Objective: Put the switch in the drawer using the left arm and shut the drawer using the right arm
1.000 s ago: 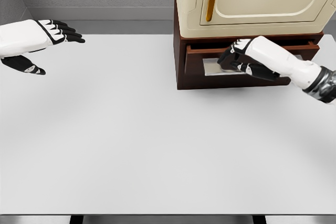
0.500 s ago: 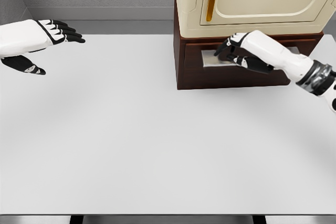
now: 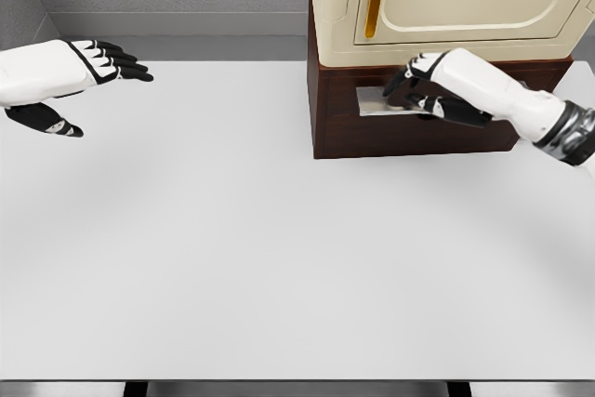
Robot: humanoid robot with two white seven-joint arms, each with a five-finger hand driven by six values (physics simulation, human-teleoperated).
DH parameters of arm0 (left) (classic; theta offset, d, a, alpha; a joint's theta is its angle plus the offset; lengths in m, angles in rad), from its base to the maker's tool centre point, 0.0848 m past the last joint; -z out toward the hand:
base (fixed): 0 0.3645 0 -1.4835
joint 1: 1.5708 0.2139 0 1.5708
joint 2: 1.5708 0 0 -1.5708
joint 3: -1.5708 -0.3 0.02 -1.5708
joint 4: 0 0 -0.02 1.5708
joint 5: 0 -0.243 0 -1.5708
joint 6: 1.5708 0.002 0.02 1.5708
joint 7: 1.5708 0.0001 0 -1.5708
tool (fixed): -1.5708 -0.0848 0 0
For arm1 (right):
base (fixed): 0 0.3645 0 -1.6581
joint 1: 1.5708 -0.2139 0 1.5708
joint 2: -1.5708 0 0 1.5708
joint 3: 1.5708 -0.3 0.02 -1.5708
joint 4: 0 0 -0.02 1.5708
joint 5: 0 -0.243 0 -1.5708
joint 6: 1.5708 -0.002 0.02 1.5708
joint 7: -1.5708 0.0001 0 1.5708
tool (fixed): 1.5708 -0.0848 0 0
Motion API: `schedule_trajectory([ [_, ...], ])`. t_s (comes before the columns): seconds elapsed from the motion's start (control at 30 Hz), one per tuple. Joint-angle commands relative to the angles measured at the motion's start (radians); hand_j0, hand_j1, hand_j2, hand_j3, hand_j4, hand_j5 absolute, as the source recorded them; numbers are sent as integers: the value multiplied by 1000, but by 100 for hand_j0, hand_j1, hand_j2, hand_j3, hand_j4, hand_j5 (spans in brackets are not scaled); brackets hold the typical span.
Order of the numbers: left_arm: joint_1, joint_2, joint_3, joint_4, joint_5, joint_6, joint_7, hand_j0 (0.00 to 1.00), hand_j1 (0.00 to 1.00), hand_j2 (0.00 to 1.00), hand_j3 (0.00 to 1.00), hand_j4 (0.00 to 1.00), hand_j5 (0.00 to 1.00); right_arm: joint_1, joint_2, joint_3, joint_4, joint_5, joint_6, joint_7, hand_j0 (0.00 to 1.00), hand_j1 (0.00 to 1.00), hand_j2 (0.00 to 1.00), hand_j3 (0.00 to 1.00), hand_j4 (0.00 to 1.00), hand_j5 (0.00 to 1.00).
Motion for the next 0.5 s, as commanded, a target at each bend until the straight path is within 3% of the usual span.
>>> schedule_trajectory([
  [0.0, 0, 0, 1, 0, 6, 2, 1, 100, 100, 100, 100, 100, 100, 0, -62, -6, -55, -34, 0, -1, 54, 54, 54, 54, 54, 54],
  [0.1, -2, 2, 1, 0, 6, 2, 1, 100, 100, 100, 100, 100, 100, 8, -108, -32, -86, -44, 0, -3, 54, 54, 54, 54, 54, 54],
  [0.2, 0, -1, 1, 0, 6, 2, 1, 100, 100, 100, 100, 100, 100, 86, -159, -127, -144, -49, 0, -3, 63, 63, 63, 63, 63, 63],
  [0.3, 0, 0, 1, 0, 6, 2, 1, 100, 100, 100, 100, 100, 100, 123, -193, -154, -146, -49, 0, -1, 99, 99, 99, 99, 99, 99],
  [0.47, 0, 0, 1, 0, 7, 2, 1, 100, 100, 100, 100, 100, 100, 152, -208, -181, -175, -43, 0, -1, 100, 100, 100, 100, 100, 100],
])
